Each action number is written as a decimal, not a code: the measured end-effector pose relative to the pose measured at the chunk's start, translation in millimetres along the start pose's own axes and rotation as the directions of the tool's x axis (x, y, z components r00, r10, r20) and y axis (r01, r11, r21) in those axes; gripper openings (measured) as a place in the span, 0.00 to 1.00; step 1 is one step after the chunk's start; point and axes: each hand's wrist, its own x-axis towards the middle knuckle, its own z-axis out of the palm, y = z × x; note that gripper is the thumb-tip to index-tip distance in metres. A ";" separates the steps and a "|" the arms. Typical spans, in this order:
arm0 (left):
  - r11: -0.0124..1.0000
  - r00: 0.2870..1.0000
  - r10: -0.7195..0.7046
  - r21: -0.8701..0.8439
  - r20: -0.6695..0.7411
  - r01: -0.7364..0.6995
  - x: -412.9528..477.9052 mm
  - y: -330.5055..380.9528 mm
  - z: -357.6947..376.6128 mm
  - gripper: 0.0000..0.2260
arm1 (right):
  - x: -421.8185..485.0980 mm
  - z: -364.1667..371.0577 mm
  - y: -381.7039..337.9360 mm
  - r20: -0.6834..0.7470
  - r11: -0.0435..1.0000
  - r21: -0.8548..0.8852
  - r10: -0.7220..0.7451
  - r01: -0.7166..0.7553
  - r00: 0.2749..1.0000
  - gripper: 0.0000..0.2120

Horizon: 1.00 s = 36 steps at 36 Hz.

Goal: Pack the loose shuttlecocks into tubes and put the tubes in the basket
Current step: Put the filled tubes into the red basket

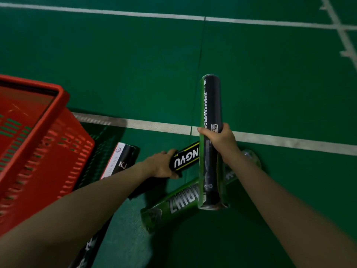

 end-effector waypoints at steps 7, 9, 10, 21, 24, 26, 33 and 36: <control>0.999 0.988 0.030 0.037 -0.148 -0.025 0.2 -7.4 21.8 0.36 | -13.7 -9.5 23.0 -0.023 0.999 0.020 0.046 -0.045 0.999 0.30; 0.999 0.982 0.041 0.002 -0.184 -0.041 -0.5 -6.7 25.5 0.37 | -20.3 -11.7 29.7 -0.047 0.999 0.013 0.051 -0.051 0.998 0.29; 0.998 0.976 0.043 -0.041 -0.214 -0.053 -1.4 -5.2 26.8 0.37 | -22.1 -13.4 34.1 -0.056 0.998 0.008 0.055 -0.055 0.997 0.29; 0.967 0.961 -0.065 -0.256 -0.268 -0.006 -19.4 11.6 30.4 0.39 | -37.5 -11.1 49.8 -0.139 0.993 -0.115 0.009 -0.025 0.990 0.36; 0.944 0.970 -0.104 -0.328 -0.221 0.027 -18.1 12.2 26.4 0.43 | -38.1 -6.5 49.0 -0.157 0.987 -0.162 -0.024 -0.002 0.987 0.44; 0.917 0.982 -0.123 -0.396 -0.145 0.057 -16.2 10.8 21.6 0.45 | -42.6 -5.1 49.3 -0.128 0.979 -0.203 -0.028 0.002 0.991 0.52; 0.945 0.973 -0.058 -0.326 -0.225 -0.019 -27.7 4.1 15.4 0.34 | -66.2 5.9 49.0 -0.111 0.958 -0.287 -0.007 -0.025 0.994 0.49; 0.919 0.945 -0.085 -0.392 -0.315 -0.048 -37.8 0.1 4.8 0.33 | -67.4 11.9 32.9 -0.135 0.983 -0.181 0.006 -0.031 0.991 0.44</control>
